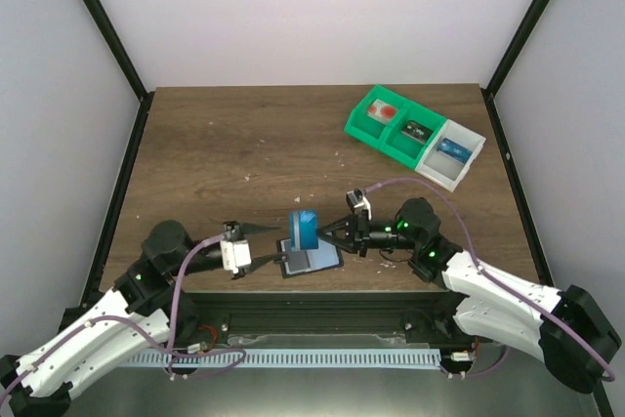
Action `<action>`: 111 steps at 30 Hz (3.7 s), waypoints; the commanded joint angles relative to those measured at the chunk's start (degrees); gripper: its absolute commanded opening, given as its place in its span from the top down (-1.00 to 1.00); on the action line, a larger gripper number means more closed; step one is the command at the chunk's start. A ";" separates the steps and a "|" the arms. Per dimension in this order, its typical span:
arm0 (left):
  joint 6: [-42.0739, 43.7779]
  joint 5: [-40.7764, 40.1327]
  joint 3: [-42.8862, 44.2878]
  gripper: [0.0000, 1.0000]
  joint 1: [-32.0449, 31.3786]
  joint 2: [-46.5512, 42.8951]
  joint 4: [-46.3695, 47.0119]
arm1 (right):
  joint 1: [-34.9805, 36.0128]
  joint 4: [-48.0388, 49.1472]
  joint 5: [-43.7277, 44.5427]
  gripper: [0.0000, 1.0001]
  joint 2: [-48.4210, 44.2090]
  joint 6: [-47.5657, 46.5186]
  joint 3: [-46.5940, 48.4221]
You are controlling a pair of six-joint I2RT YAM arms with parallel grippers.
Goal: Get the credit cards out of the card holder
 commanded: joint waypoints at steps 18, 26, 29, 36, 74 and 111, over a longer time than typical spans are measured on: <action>20.14 7.91 -1.09 0.08 -0.13 -0.73 -4.73 | -0.36 -9.37 -19.70 0.99 -2.47 -7.26 6.37; 25.57 6.94 -1.34 0.10 -0.07 3.89 -4.62 | -0.27 -9.94 -20.76 0.99 -0.43 -7.79 6.41; 25.90 6.69 -2.10 0.11 -0.08 4.46 -2.51 | -0.05 -9.96 -21.08 0.99 0.41 -7.88 6.75; 26.57 6.10 -2.37 0.77 -0.11 4.36 -3.28 | -0.05 -9.80 -20.54 0.99 1.30 -8.61 6.34; 11.58 11.94 3.85 1.00 3.20 16.73 -11.79 | 6.07 -43.82 5.74 0.39 -18.05 -94.94 10.94; -4.44 -0.54 4.14 -1.00 3.12 10.69 -6.15 | 9.19 -44.47 28.15 0.99 -7.09 -77.60 20.58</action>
